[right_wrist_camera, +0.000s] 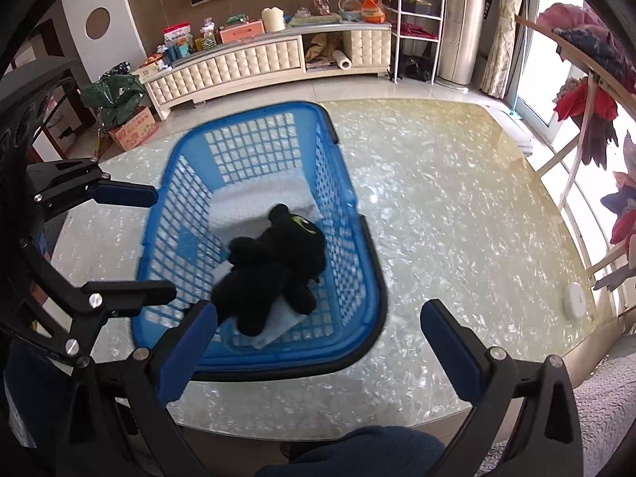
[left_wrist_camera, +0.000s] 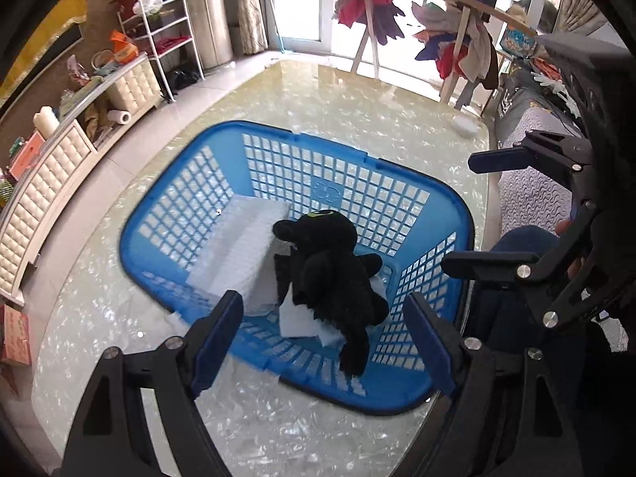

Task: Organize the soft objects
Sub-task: 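Move the right gripper to the white quilted pad on the table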

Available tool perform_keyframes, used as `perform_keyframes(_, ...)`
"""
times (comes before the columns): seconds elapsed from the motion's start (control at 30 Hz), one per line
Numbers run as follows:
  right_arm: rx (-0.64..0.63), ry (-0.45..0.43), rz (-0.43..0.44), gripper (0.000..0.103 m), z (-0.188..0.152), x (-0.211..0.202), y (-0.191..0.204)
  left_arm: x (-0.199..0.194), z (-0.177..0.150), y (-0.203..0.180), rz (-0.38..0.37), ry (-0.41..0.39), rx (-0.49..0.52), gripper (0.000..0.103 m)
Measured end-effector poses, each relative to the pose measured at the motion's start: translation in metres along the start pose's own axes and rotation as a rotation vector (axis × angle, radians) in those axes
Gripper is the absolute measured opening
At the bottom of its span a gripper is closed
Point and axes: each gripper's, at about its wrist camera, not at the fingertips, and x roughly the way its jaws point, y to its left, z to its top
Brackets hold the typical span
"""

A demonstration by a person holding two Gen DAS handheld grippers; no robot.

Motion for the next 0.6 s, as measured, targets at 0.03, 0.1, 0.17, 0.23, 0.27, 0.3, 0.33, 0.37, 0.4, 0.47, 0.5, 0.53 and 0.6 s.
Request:
perform_keyframes(0.03,0.000,-0.006,0.004,0.102,0.001,-0.002,0.003,-0.006,-0.002,0.000,0.003,-0.011,0.001,0.086)
perform_keyframes(0.1,-0.004,-0.020,0.010,0.102,0.002,-0.007,0.010,-0.020,-0.007,0.001,0.011,-0.036,-0.001,0.087)
perform_keyframes(0.17,-0.010,-0.033,0.014,0.102,0.004,-0.012,0.018,-0.031,-0.012,0.002,0.014,-0.055,-0.011,0.090)
perform_keyframes(0.23,-0.025,-0.038,0.010,0.102,0.006,-0.015,0.027,-0.041,-0.019,0.006,0.009,-0.079,-0.020,0.090)
perform_keyframes(0.27,-0.029,-0.045,0.001,0.102,0.007,-0.017,0.031,-0.045,-0.023,0.008,0.005,-0.092,-0.025,0.093)
perform_keyframes(0.3,-0.031,-0.053,-0.005,0.102,0.007,-0.020,0.034,-0.051,-0.029,0.010,0.010,-0.103,-0.036,0.097)
perform_keyframes(0.33,-0.034,-0.060,0.001,0.102,0.008,-0.022,0.039,-0.055,-0.034,0.014,0.020,-0.116,-0.054,0.103)
perform_keyframes(0.37,-0.036,-0.063,0.004,0.102,0.008,-0.023,0.043,-0.060,-0.038,0.017,0.026,-0.132,-0.072,0.103)
perform_keyframes(0.4,-0.039,-0.067,0.002,0.102,0.008,-0.024,0.046,-0.064,-0.043,0.021,0.024,-0.147,-0.096,0.103)
perform_keyframes(0.47,-0.055,-0.078,-0.004,0.102,0.007,-0.026,0.055,-0.071,-0.053,0.031,0.014,-0.167,-0.140,0.103)
perform_keyframes(0.5,-0.063,-0.081,-0.002,0.102,0.007,-0.027,0.060,-0.074,-0.057,0.033,0.015,-0.172,-0.150,0.103)
perform_keyframes(0.53,-0.067,-0.084,-0.005,0.102,0.008,-0.027,0.065,-0.076,-0.062,0.036,0.020,-0.178,-0.159,0.103)
perform_keyframes(0.6,-0.078,-0.099,-0.013,0.102,0.008,-0.028,0.075,-0.082,-0.072,0.042,0.034,-0.186,-0.179,0.103)
